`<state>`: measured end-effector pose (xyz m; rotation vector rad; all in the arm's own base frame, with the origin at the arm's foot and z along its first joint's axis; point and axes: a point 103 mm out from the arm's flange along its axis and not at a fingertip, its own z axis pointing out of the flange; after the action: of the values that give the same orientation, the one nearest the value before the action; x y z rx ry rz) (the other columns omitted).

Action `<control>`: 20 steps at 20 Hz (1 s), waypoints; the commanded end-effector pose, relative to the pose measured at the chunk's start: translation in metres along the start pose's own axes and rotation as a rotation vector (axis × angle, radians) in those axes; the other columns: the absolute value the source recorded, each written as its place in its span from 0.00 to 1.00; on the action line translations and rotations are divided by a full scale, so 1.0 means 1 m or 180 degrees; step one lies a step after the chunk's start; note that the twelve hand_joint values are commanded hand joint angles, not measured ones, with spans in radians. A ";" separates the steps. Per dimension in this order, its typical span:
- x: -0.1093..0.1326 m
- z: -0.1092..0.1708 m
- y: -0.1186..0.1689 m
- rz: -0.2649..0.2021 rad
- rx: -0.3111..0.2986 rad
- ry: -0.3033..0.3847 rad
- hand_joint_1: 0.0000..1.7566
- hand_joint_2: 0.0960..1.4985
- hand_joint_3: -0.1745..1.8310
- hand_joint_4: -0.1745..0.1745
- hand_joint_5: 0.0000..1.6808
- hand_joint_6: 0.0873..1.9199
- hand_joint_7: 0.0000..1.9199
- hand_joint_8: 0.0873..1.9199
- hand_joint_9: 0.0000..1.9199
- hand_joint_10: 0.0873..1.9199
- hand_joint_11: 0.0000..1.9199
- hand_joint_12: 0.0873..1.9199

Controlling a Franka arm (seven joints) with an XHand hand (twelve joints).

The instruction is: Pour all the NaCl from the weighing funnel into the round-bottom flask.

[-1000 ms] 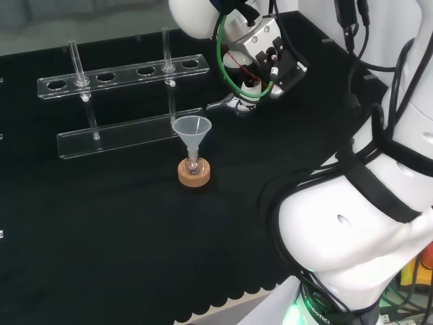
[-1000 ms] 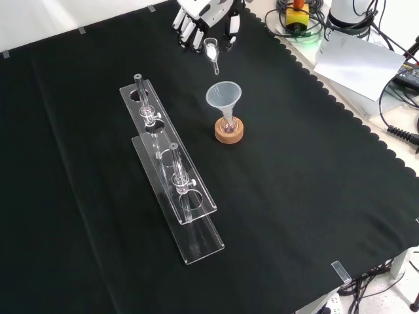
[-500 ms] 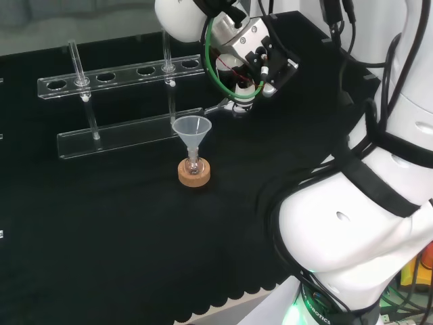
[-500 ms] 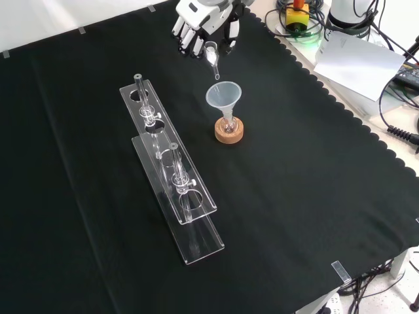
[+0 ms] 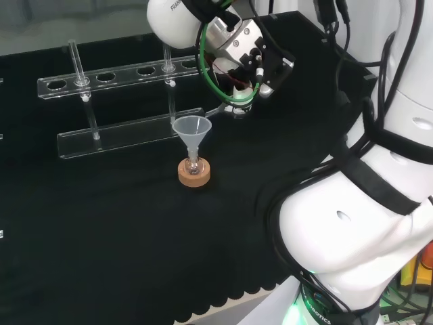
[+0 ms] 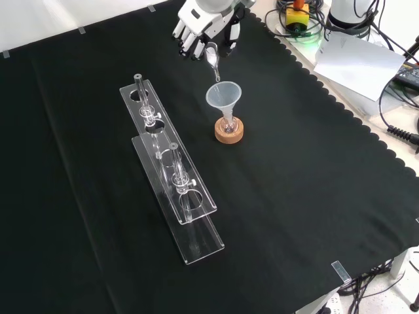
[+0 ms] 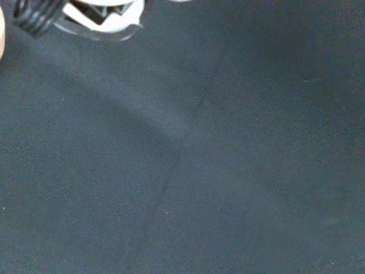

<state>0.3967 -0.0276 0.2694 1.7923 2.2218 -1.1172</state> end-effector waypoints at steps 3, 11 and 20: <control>0.002 -0.003 0.001 -0.0023 0.0022 -0.0089 0.63 0.41 0.43 1.00 0.71 0.40 0.26 0.31 0.43 0.21 0.31 0.61; 0.008 -0.014 0.001 -0.0025 0.0036 -0.0254 0.63 0.41 0.43 1.00 0.71 0.40 0.26 0.31 0.43 0.21 0.30 0.62; 0.014 -0.022 0.000 -0.0035 0.0040 -0.0400 0.63 0.41 0.43 1.00 0.71 0.40 0.25 0.30 0.42 0.21 0.30 0.62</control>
<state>0.4007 -0.0058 0.2780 1.6777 2.1685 -1.2024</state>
